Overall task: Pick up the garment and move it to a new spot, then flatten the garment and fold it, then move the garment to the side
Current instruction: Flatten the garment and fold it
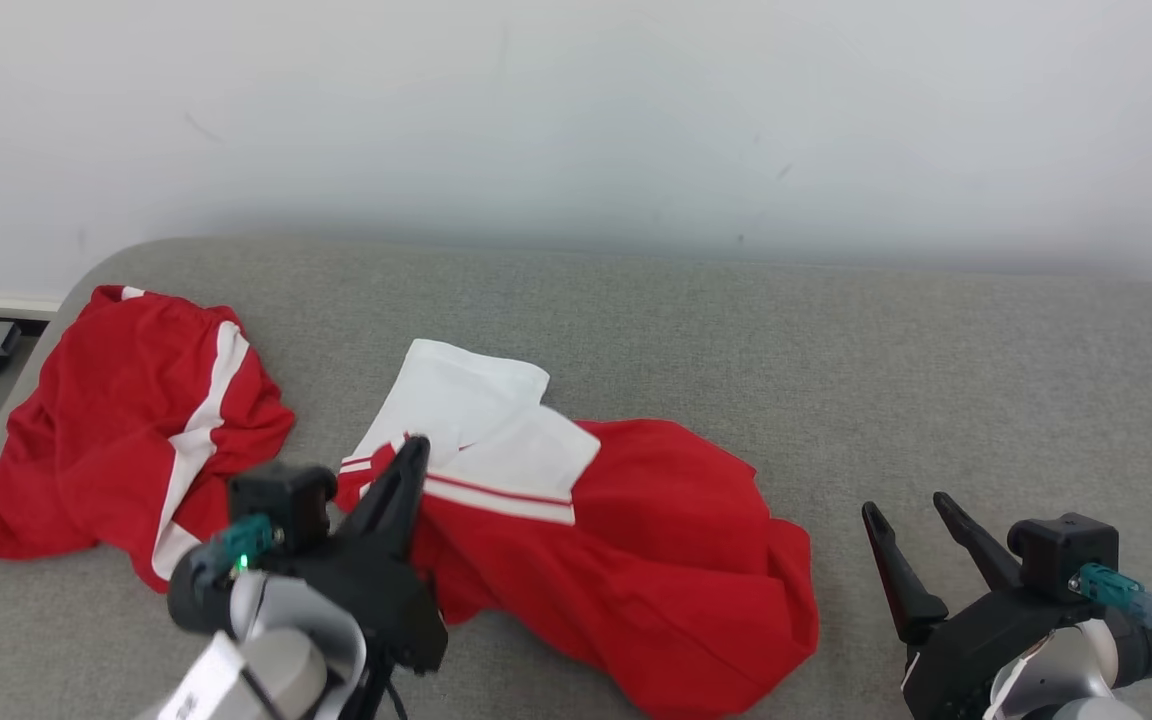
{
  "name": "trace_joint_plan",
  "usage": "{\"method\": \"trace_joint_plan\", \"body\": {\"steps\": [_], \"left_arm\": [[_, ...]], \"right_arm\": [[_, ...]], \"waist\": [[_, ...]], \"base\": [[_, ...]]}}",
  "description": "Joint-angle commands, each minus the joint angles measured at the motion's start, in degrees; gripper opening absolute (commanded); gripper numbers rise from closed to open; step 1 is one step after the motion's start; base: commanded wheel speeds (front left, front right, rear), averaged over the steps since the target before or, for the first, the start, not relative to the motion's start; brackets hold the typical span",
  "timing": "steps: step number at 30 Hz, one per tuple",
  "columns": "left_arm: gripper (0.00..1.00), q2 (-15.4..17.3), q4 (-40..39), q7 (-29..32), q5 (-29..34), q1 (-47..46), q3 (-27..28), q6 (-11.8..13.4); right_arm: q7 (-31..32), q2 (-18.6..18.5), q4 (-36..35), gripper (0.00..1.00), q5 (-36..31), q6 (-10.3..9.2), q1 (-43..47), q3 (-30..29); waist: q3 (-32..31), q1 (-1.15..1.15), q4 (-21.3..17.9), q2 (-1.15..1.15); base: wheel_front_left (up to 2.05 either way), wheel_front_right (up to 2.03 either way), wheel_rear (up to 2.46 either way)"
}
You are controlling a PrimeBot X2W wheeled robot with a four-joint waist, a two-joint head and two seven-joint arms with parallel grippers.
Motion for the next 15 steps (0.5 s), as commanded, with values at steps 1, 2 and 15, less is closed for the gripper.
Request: {"method": "trace_joint_plan", "body": {"steps": [1, 2, 15], "left_arm": [[0.00, 0.9, -1.9, -0.3, -0.2, 1.6, 0.4, 1.1], [0.00, 1.7, -3.8, -0.4, -0.5, 3.0, 0.6, 2.1], [0.00, 5.8, -13.0, -0.3, -2.7, 13.7, 1.4, 9.0]], "right_arm": [[-0.3, -0.3, 0.1, 1.00, 0.3, 0.18, 0.5, -0.2], [-0.3, -0.3, 0.1, 1.00, 0.3, 0.18, 0.5, -0.2], [-0.1, -0.3, 0.3, 1.00, 0.1, 0.18, 0.5, 0.3]], "waist": [[-0.2, 0.00, 0.5, 0.00], [-0.3, 0.00, 0.6, 0.00], [-0.6, 0.00, 1.8, 0.00]], "base": [[0.00, 0.00, 0.00], [0.00, 0.00, 0.00], [0.00, 0.00, 0.00]]}}
